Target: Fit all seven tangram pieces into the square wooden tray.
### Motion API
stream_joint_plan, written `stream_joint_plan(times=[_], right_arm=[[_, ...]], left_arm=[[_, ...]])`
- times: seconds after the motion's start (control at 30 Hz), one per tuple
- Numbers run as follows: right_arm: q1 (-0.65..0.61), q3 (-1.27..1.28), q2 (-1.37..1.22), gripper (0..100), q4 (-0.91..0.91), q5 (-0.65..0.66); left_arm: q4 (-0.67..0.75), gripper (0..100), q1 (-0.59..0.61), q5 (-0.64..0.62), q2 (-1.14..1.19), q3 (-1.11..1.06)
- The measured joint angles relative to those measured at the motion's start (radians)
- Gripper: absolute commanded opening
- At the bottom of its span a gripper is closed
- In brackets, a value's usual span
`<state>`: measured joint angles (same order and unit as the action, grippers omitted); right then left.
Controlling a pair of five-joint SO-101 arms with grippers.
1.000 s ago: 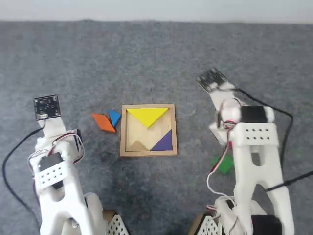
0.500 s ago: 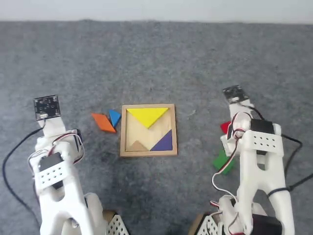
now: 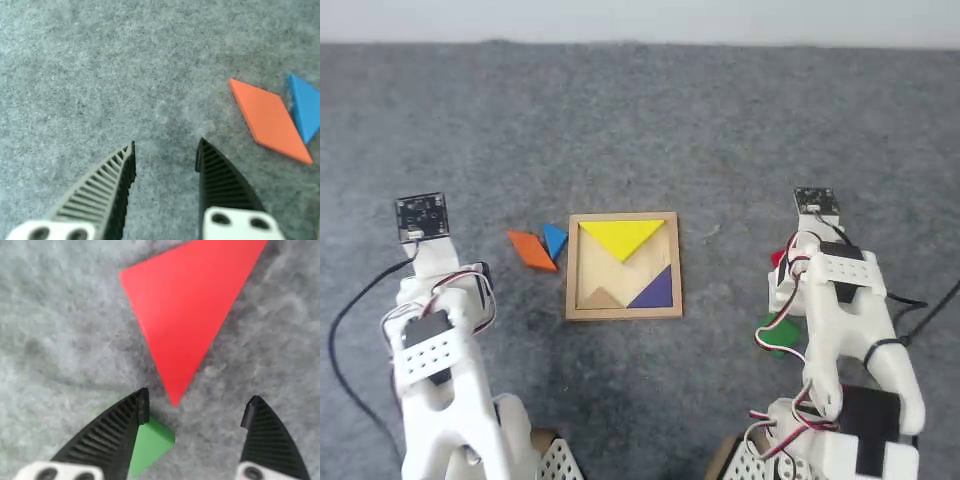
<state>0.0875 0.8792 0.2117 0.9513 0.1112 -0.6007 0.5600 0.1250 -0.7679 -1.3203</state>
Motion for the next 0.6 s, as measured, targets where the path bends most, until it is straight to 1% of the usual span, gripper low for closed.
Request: stream_joint_plan(times=[0.17,0.4,0.6], right_arm=[[0.011,0.000,0.000,30.7,-0.031,-0.008],[0.009,-0.002,0.000,30.7,-0.029,-0.009],[0.008,-0.066,0.000,30.7,0.075,-0.009]], left_arm=[[0.000,18,0.000,0.000,0.000,0.000],[0.000,18,-0.006,0.000,0.000,0.000],[0.000,18,-0.006,0.000,0.000,0.000]])
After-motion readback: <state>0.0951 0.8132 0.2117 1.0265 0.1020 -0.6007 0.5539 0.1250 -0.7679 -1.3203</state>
